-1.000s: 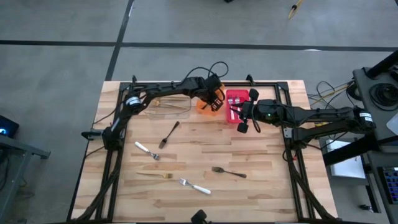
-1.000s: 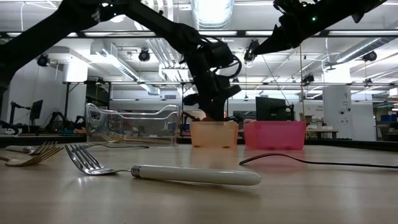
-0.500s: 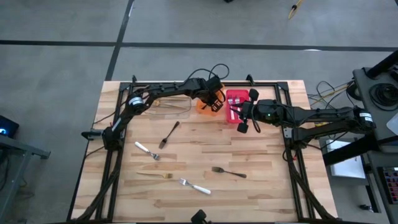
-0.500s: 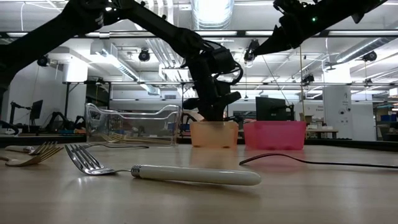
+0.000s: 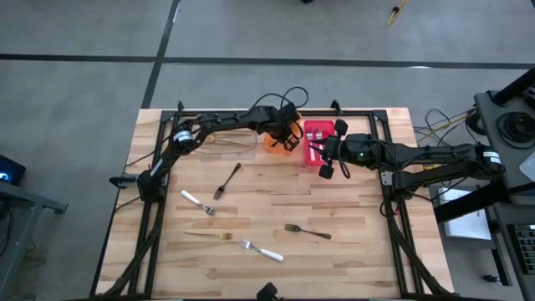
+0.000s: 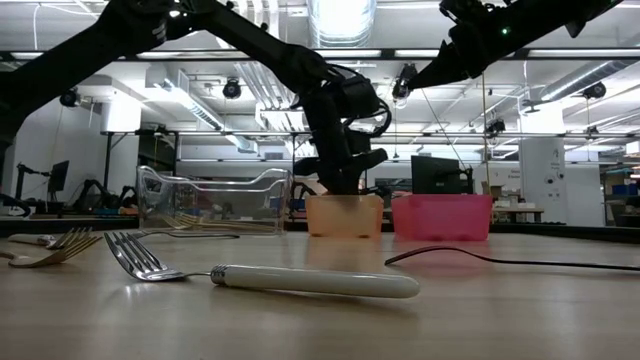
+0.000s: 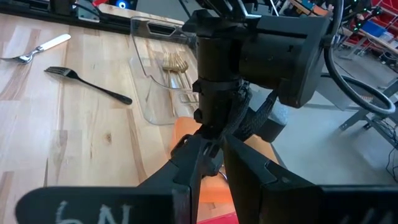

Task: Sort silverware by color (type)
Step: Put the black fork into the orange bin

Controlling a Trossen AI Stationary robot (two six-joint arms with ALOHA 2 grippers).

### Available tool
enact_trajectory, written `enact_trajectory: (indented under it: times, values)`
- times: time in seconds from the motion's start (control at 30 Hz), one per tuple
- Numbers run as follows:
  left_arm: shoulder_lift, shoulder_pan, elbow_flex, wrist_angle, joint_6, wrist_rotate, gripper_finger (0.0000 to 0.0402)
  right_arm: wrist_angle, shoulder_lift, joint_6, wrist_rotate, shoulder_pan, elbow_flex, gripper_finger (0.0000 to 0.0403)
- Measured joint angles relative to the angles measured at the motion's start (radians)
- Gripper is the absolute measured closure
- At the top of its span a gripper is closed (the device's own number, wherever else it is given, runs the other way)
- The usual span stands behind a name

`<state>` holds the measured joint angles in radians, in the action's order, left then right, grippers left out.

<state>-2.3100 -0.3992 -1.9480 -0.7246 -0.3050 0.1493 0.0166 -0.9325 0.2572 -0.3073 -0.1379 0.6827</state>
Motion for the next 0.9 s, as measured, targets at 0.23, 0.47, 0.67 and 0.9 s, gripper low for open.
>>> enact_trajectory:
  times: [0.23,0.47,0.67,0.9]
  values:
    - [0.000,0.001,0.008,0.000,0.002,0.000,0.0363,0.000,0.000,0.000,0.000,0.000,0.000,0.0344]
    - [0.000,0.001,0.013,-0.001,0.017,0.001,0.0363,0.000,0.000,0.001,0.000,0.000,0.000,0.0344]
    - [0.000,0.001,0.014,-0.001,0.028,0.000,0.0363,0.000,0.000,0.001,0.000,0.000,0.000,0.0344]
    - [0.001,0.001,0.014,0.000,-0.022,0.000,0.0363,0.000,0.000,-0.002,0.000,0.000,0.000,0.0344]
